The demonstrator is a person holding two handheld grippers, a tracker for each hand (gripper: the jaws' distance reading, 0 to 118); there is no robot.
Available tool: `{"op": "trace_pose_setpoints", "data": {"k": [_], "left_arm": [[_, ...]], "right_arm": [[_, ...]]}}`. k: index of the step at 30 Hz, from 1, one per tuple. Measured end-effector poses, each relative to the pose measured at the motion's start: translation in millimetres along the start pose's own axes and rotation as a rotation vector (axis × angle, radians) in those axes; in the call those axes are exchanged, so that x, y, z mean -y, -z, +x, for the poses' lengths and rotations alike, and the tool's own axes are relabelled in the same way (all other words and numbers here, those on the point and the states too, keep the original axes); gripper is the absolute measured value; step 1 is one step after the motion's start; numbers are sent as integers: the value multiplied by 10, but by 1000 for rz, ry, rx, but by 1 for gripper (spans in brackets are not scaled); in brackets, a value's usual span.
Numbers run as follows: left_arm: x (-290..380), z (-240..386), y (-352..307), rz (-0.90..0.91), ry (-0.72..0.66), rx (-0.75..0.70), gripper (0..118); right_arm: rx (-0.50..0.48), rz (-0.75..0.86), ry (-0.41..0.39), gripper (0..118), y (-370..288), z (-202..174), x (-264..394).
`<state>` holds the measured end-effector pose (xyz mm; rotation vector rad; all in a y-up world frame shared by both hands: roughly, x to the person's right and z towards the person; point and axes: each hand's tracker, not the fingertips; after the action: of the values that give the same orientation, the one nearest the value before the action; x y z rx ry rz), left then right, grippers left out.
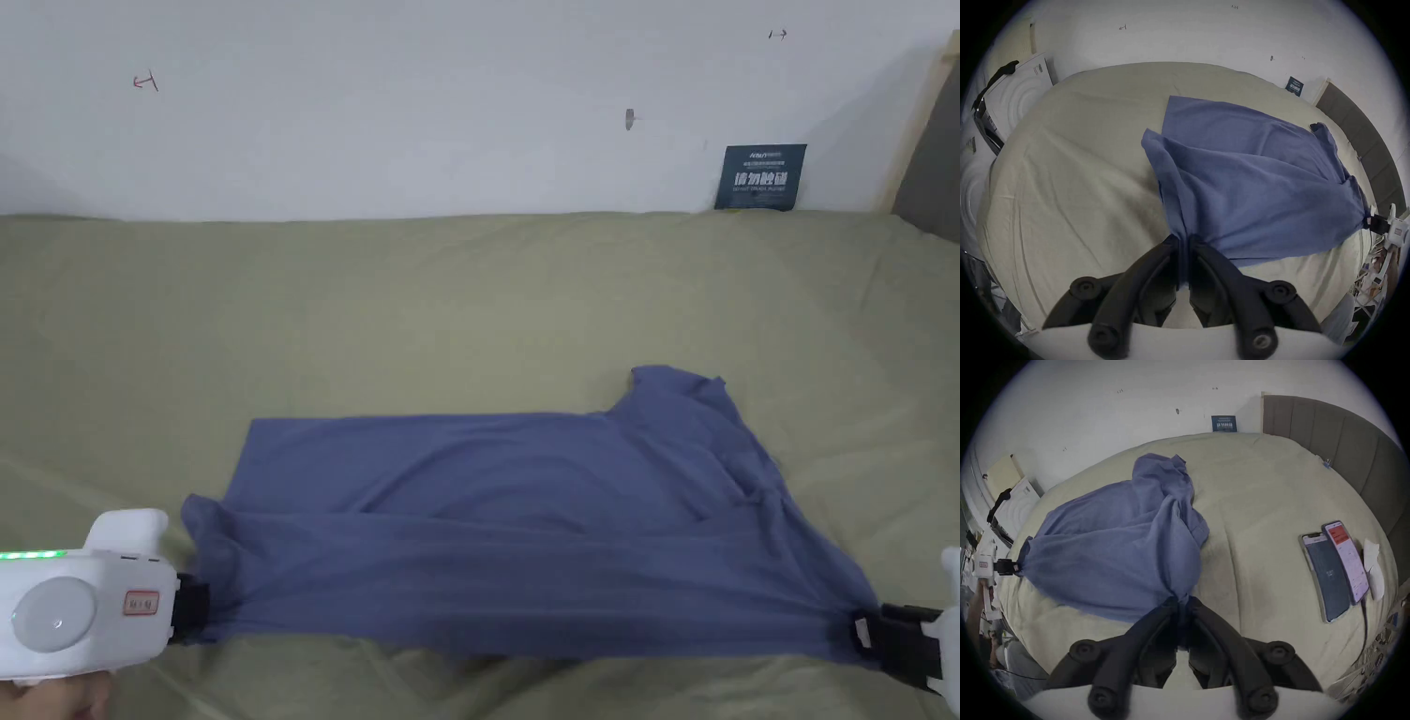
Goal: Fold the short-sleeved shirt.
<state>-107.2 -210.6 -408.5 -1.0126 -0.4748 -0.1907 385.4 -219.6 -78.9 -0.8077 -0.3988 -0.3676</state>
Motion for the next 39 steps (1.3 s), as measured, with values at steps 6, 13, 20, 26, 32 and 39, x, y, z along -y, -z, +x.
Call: {"op": "trace_pose_setpoints", "data": {"k": [6,13,20,26,32,39], "left_arm": [[610,-250,-525,-4,-34,18,7],[1083,-414,-683,-28,-75,47,7],[991,-424,-711,13,-56,40,13],[505,-347,-658,116,-72,30,111],[-218,-320,-141,123,-76,23,13],[-777,-330,672,42,-41,-70,9]], "right_arm": [[-55,-22,-15,9,-435,-40,493],[-60,-56,-10,9,-531,-91,929],[-45,-4,24,37,-599,-184,794],[-36,46,-9,118,-432,-365,394],[-22,66,-19,39,-29,-412,-81],[6,37,-62,6,397,-405,-420]]}}
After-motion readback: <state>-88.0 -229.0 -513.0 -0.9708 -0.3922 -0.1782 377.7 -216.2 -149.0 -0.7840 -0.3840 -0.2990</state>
